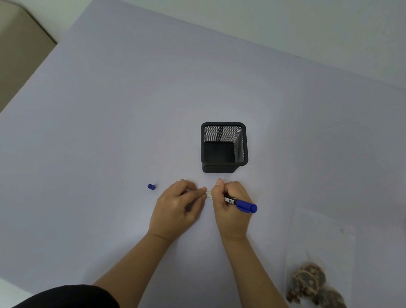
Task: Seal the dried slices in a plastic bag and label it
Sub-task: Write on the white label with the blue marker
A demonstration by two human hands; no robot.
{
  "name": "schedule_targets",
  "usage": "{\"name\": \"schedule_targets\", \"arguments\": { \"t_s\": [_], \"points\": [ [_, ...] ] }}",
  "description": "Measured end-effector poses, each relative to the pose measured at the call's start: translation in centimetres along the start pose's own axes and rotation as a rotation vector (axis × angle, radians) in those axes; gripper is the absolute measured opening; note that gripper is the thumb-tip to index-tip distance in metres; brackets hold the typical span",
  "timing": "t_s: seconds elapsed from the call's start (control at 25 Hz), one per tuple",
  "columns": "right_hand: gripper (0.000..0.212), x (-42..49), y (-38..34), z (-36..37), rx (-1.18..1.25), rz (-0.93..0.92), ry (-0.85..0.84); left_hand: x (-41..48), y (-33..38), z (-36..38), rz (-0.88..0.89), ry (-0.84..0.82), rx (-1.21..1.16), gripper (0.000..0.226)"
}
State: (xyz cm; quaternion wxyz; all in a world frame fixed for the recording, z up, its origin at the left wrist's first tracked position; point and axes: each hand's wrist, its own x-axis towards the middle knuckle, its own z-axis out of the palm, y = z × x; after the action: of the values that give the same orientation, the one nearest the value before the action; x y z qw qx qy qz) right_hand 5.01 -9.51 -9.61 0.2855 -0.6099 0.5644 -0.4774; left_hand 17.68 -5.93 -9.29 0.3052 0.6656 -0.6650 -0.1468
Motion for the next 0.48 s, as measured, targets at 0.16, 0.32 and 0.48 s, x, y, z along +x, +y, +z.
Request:
{"name": "schedule_targets", "arguments": {
  "t_s": [0.16,0.32,0.48],
  "points": [
    [0.037,0.01,0.00,-0.06,0.014,0.012,0.000,0.02,0.08,-0.02,0.006,0.007,0.003,0.018],
    [0.039,0.07,0.01,0.08,0.003,0.027,0.001,0.10,0.17,-0.09,0.000,0.008,-0.001,0.018],
    [0.038,0.04,-0.07,0.02,0.013,0.019,-0.002,0.04,0.16,-0.10,0.003,0.006,0.000,0.018]
  ]
}}
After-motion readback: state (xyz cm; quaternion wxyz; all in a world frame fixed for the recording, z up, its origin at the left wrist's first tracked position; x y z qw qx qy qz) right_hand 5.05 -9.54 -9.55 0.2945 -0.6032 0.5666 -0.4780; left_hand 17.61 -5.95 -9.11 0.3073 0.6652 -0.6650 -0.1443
